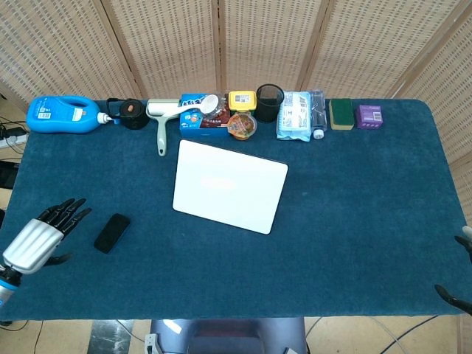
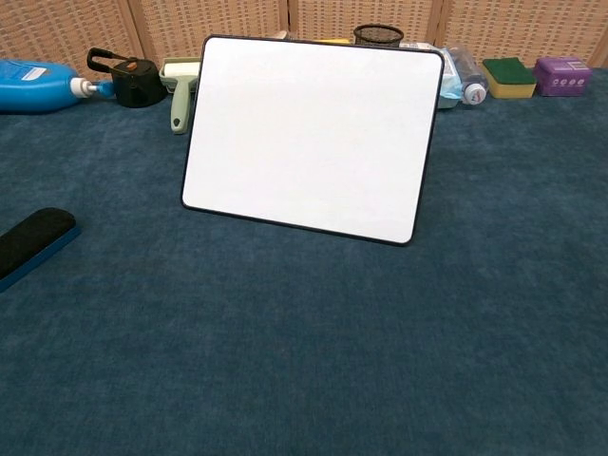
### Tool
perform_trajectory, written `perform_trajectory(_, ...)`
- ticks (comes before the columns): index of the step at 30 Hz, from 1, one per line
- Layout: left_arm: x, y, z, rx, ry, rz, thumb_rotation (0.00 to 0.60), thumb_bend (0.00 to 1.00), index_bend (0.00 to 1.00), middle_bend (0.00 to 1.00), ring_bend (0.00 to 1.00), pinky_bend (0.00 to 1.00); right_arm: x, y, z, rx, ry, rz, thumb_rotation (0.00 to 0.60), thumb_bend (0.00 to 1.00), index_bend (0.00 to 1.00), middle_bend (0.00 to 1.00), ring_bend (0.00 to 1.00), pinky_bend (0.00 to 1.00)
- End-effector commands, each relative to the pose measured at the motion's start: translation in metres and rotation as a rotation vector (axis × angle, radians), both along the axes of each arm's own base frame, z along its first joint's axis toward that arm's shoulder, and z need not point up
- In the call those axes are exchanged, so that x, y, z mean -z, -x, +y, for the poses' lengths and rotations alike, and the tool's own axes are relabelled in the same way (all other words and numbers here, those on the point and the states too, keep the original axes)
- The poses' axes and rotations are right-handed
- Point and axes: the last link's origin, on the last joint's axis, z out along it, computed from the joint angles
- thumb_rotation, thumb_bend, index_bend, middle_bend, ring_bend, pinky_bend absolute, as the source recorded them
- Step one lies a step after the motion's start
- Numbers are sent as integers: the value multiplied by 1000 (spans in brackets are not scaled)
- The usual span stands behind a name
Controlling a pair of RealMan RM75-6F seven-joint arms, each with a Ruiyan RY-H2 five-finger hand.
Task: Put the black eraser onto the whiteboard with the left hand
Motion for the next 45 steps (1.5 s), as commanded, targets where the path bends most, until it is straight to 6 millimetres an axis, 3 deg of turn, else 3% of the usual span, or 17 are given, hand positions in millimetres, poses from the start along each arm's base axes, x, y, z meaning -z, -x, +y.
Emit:
perform_trajectory(1, -5, 4, 17, 300, 70, 61, 600, 120, 0, 0, 37, 223, 2, 0, -1, 3, -3, 2, 600, 0, 170, 122, 149, 146)
perform_trajectory(7, -9, 19, 28, 284, 28, 106, 600, 121, 0, 0, 38, 213, 2, -2, -1, 4, 3, 4, 600, 0, 171, 122, 149, 146)
perform_trajectory(12, -1, 16, 35, 455, 65, 315, 600, 123, 0, 0, 38, 209, 5, -1, -1, 12, -8, 12, 600, 0, 170, 122, 149, 146)
perform_trajectory(19, 11, 15, 53, 567, 180, 504, 600, 154, 0, 0, 38, 208, 3, 1, -1, 23, 2, 11, 600, 0, 170, 122, 149, 146)
perform_trajectory(31, 43, -4, 84, 645, 238, 587, 600, 197, 0, 0, 38, 208, 1, 4, -4, 42, 11, 9, 600, 0, 171, 122, 149, 146)
perform_trajectory(45, 67, -3, 89, 666, 326, 663, 600, 207, 0, 0, 38, 222, -2, 8, -8, 59, 20, -3, 600, 0, 170, 122, 149, 146)
